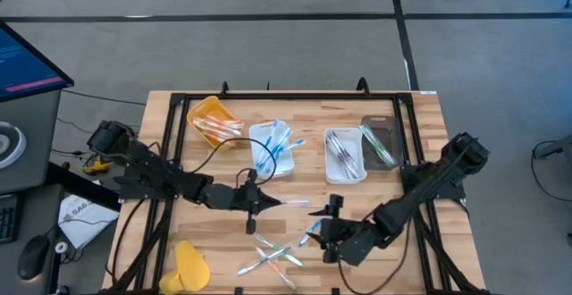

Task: Pick & Place Toothbrushes
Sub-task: Put the top purple toothbrush into the right white bin

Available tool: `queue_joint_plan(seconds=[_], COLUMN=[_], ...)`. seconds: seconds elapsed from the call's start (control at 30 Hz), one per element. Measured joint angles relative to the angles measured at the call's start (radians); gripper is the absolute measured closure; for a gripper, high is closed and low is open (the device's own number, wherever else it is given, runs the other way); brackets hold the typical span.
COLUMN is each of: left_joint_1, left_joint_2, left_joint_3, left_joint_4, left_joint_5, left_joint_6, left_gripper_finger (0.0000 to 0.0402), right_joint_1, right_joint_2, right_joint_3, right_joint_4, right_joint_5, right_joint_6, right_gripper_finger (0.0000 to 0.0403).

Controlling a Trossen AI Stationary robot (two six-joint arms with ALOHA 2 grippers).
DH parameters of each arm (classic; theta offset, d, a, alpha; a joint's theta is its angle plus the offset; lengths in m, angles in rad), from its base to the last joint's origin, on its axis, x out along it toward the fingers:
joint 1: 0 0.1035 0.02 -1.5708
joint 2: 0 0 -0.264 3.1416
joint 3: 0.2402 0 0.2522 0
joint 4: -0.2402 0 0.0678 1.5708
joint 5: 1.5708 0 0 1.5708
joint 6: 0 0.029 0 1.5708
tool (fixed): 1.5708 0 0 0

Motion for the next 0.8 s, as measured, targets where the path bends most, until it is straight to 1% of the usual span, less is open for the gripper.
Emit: queue_joint_plan(seconds=[0.13,0.27,0.43,0.57,0.8], left_joint_1=[-0.020,-0.044,-0.046,-0.042,-0.042], left_joint_2=[-0.037,-0.048,-0.048,-0.048,-0.048], left_joint_3=[-0.026,-0.049,-0.093,-0.120,-0.151], left_joint_4=[0.035,0.153,0.309,0.374,0.428], left_joint_5=[-0.002,-0.001,0.069,0.103,0.112], left_joint_6=[0.011,0.062,0.093,0.093,0.090], left_gripper_finger=[0.0400,0.0400,0.0400,0.0400,0.0400], right_joint_1=[-0.044,-0.072,-0.071,-0.071,-0.078], right_joint_2=[0.013,0.012,0.012,0.012,0.012], right_joint_3=[0.000,0.000,0.000,0.000,0.000], right_joint_4=[0.023,0.049,0.078,0.152,0.320], right_joint_5=[0.001,0.001,0.001,0.000,0.001], right_joint_6=[-0.010,-0.009,-0.018,-0.090,-0.241], right_gripper_finger=[0.0159,0.0159,0.0159,0.0159,0.0159])
